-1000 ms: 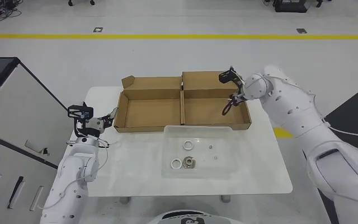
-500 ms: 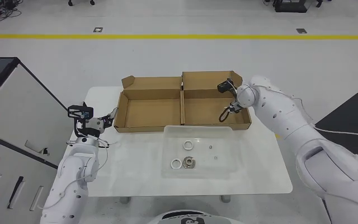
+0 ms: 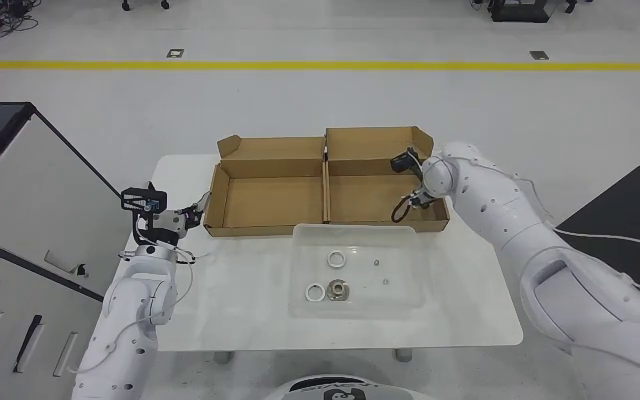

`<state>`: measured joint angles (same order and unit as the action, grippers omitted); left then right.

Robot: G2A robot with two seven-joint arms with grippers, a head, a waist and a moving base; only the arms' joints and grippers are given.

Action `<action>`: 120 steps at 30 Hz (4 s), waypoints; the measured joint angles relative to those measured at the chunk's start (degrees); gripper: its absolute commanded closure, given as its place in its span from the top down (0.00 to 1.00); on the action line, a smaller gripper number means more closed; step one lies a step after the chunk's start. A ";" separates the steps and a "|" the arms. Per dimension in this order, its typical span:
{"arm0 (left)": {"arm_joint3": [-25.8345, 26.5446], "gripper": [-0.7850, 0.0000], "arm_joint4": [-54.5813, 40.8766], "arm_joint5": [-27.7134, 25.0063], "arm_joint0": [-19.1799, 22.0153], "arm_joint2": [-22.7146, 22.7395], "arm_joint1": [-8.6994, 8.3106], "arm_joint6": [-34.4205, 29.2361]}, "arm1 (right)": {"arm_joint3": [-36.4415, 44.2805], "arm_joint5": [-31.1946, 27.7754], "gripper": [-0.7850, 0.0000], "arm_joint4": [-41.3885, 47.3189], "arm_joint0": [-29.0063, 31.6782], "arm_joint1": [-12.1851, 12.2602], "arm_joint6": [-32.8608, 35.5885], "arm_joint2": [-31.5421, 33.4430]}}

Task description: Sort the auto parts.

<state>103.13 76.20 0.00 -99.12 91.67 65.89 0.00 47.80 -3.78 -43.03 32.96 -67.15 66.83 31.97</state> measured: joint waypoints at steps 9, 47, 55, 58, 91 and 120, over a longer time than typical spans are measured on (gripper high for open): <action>0.00 1.00 0.00 0.00 0.00 0.00 0.00 0.00 | -1.69 -0.02 0.91 -0.48 -0.05 -0.85 -0.27 0.42; 0.00 1.00 0.00 0.00 0.00 0.00 0.00 0.00 | 48.80 -13.03 1.00 15.30 16.20 11.72 20.87 30.80; 0.00 1.00 0.00 0.00 0.00 0.00 0.00 0.00 | 55.32 -12.50 1.00 19.86 17.31 14.41 21.17 25.77; 0.00 1.00 0.00 0.00 0.00 0.00 0.00 0.00 | 56.45 -12.50 1.00 21.48 17.01 15.20 21.17 23.04; 0.00 1.00 0.00 0.00 0.00 0.00 0.00 0.00 | 58.55 -16.49 1.00 24.10 -1.53 19.34 17.20 -10.32; 0.00 1.00 0.00 0.00 0.00 0.00 0.00 0.00 | 47.81 -16.48 0.46 20.95 -4.09 14.64 17.18 -22.23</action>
<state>103.13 76.20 0.00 -99.12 91.67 65.89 0.00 95.60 -20.26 -22.07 28.87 -52.51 84.01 9.74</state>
